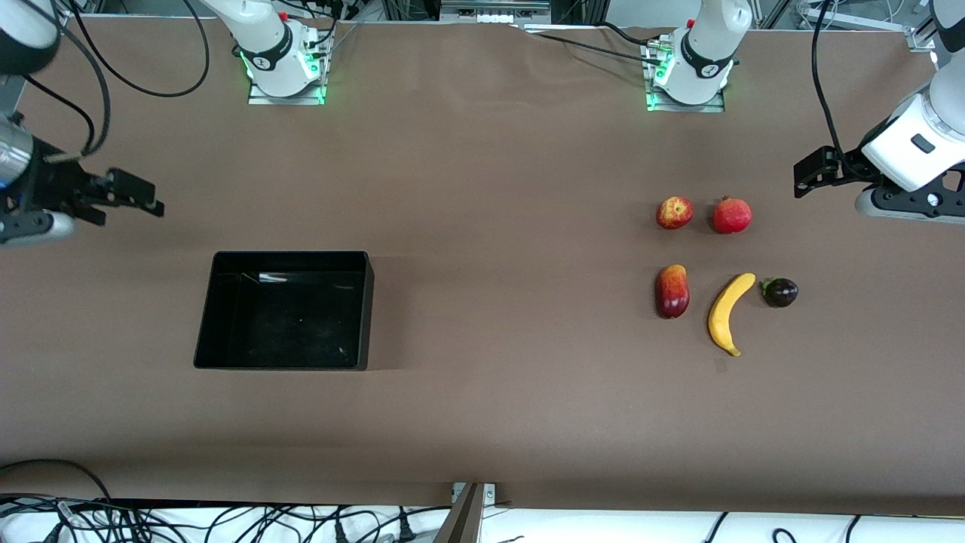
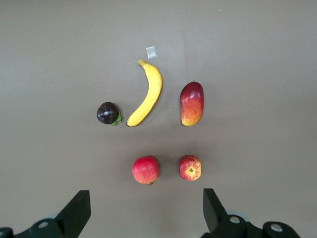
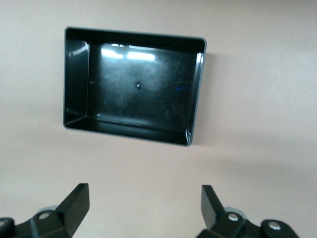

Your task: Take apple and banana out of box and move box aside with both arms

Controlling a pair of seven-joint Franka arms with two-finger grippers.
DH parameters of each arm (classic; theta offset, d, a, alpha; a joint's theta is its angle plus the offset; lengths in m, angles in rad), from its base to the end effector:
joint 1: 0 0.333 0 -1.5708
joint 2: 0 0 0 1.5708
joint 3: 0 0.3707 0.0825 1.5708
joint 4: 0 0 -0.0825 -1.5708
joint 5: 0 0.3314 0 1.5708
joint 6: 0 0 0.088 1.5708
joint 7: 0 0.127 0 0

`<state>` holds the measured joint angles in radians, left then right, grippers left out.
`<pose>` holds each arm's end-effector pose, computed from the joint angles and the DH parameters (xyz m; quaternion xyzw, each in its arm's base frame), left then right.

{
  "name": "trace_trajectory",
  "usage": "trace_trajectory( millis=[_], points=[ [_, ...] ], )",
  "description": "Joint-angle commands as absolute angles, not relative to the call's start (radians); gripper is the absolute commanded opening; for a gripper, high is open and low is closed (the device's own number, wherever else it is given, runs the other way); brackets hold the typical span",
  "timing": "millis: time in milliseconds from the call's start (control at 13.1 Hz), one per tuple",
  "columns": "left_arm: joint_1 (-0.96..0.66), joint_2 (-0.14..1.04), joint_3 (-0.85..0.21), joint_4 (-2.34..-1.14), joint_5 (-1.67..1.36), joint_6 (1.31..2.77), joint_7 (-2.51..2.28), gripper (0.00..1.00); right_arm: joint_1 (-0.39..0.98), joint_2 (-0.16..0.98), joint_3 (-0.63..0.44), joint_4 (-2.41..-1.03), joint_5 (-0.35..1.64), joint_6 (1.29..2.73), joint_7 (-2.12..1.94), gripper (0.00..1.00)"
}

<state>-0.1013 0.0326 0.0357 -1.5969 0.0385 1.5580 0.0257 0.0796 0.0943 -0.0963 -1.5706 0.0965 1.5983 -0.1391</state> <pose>0.5081 -0.0288 0.6309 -0.9981 0.0460 0.0353 0.0205 0.5342 0.0058 0.6134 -0.9968 -0.0582 0.0295 0.0461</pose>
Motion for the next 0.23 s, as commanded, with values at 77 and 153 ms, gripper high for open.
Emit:
trace_trajectory(
  millis=[77,153],
  points=[
    [-0.106,0.048,0.038,-1.565,0.029,1.537,0.026,1.00,0.090,0.104,-0.089,-1.559,0.043,1.569,-0.137,1.00],
    [-0.107,0.049,0.038,-1.563,0.031,1.537,0.028,1.00,0.092,0.104,-0.089,-1.549,0.041,1.568,-0.127,1.00]
  ],
)
